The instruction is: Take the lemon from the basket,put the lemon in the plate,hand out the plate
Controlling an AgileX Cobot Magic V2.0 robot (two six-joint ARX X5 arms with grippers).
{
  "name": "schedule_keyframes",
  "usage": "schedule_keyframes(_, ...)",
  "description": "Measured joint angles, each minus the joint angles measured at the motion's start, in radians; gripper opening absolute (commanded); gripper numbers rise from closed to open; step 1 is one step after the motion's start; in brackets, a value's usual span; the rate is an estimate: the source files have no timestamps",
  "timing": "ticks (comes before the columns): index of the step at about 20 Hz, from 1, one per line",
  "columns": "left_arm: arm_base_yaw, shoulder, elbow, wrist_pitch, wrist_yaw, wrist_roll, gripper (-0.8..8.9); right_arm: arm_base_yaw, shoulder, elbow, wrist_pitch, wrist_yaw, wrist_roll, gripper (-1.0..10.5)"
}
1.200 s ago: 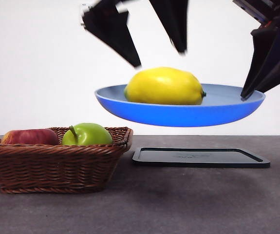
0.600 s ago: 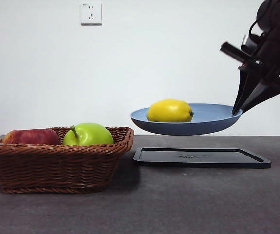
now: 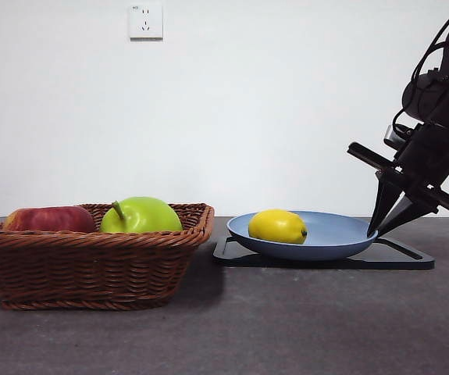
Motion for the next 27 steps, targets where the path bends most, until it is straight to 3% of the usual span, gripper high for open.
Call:
schedule_keyframes(6, 0.0, 0.001, 0.0, 0.005, 0.0, 0.0, 4.52, -0.005, 0.0, 0.002, 0.011, 0.015, -0.008, 2.1)
schedule_keyframes(12, 0.0, 0.007, 0.0, 0.006, 0.0, 0.0, 4.51, -0.02, -0.008, 0.002, 0.014, 0.011, -0.013, 2.1)
schedule_keyframes(17, 0.0, 0.042, 0.0, 0.048, 0.0, 0.043, 4.38, -0.04, -0.167, 0.004, -0.157, 0.019, -0.14, 1.8)
schedule_keyframes(19, 0.0, 0.07, 0.0, 0.074, 0.0, 0.074, 3.65, -0.033, -0.244, 0.004, -0.248, 0.024, -0.193, 1.0)
schedule_keyframes(24, 0.013, 0.152, 0.0, 0.088, 0.0, 0.185, 0.45, 0.103, -0.453, 0.004, -0.389, 0.235, -0.302, 0.0)
schedule_keyframes(25, 0.027, 0.158, 0.0, 0.093, 0.0, 0.19, 0.02, 0.14, -0.494, 0.003, -0.393, 0.271, -0.309, 0.0)
schedule_keyframes(27, 0.065, 0.158, 0.0, 0.106, 0.0, 0.196, 0.06, 0.216, -0.587, -0.016, -0.362, 0.338, -0.312, 0.0)
